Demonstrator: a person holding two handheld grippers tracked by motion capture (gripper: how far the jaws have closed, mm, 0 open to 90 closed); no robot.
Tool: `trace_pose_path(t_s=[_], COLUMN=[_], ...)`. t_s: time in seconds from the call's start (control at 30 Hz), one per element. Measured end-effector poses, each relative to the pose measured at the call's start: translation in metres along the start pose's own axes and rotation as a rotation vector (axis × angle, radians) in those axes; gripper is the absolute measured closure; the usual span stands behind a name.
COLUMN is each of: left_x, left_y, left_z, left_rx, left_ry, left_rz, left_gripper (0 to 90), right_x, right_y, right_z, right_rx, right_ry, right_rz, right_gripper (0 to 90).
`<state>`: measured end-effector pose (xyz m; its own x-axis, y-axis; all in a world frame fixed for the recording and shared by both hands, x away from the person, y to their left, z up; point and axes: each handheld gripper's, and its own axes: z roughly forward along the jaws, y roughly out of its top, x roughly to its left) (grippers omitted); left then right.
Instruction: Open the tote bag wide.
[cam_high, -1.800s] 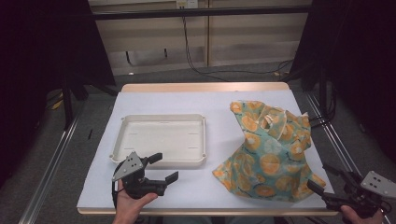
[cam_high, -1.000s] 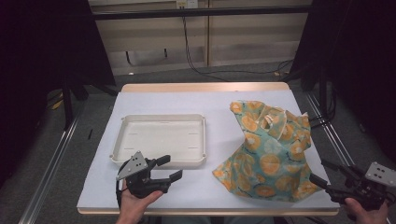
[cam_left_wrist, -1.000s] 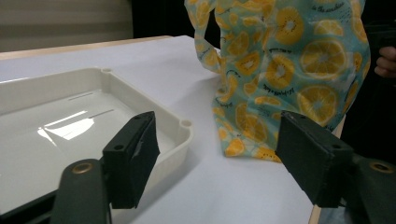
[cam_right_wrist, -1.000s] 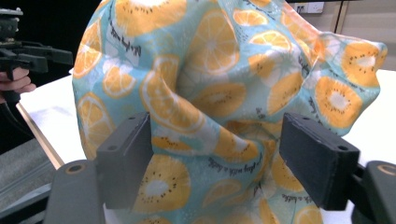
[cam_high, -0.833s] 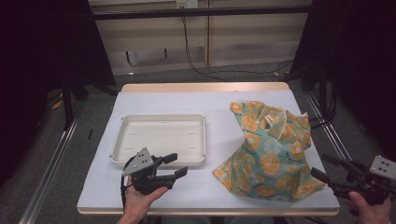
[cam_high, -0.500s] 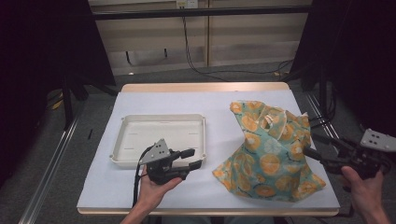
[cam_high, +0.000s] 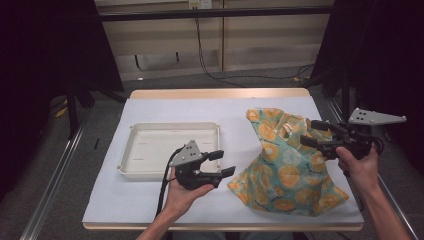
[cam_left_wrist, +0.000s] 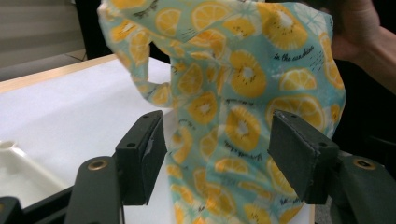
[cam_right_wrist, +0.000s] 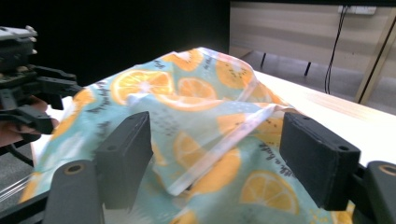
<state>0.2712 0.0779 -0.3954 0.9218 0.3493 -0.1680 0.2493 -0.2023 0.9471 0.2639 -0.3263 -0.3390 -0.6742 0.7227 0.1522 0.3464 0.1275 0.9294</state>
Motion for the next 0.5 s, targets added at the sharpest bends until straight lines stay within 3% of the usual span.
trace_pose_path(t_s=[0.2, 0.4, 0.43, 0.47, 0.5], left_x=[-0.008, -0.015, -0.015, -0.018, -0.020], left_y=[0.008, 0.018, 0.018, 0.023, 0.027], left_z=[0.017, 0.031, 0.031, 0.036, 0.037], left_rx=[0.007, -0.005, -0.005, -0.018, -0.009], left_ry=[-0.063, -0.095, -0.095, -0.124, -0.128], left_rz=[0.018, 0.021, 0.021, 0.031, 0.037], left_gripper=[35.9, 36.5, 36.5, 36.5, 36.5], right_x=[-0.009, -0.004, -0.004, -0.003, -0.003], right_y=[-0.006, -0.010, -0.010, -0.009, -0.009], right_z=[0.010, 0.019, 0.019, 0.021, 0.021], right_rx=[0.036, 0.066, 0.066, 0.066, 0.065], right_ry=[0.036, 0.069, 0.069, 0.079, 0.078], right_rz=[0.042, 0.046, 0.046, 0.044, 0.046], right_gripper=[32.1, 56.5, 56.5, 69.3, 73.6])
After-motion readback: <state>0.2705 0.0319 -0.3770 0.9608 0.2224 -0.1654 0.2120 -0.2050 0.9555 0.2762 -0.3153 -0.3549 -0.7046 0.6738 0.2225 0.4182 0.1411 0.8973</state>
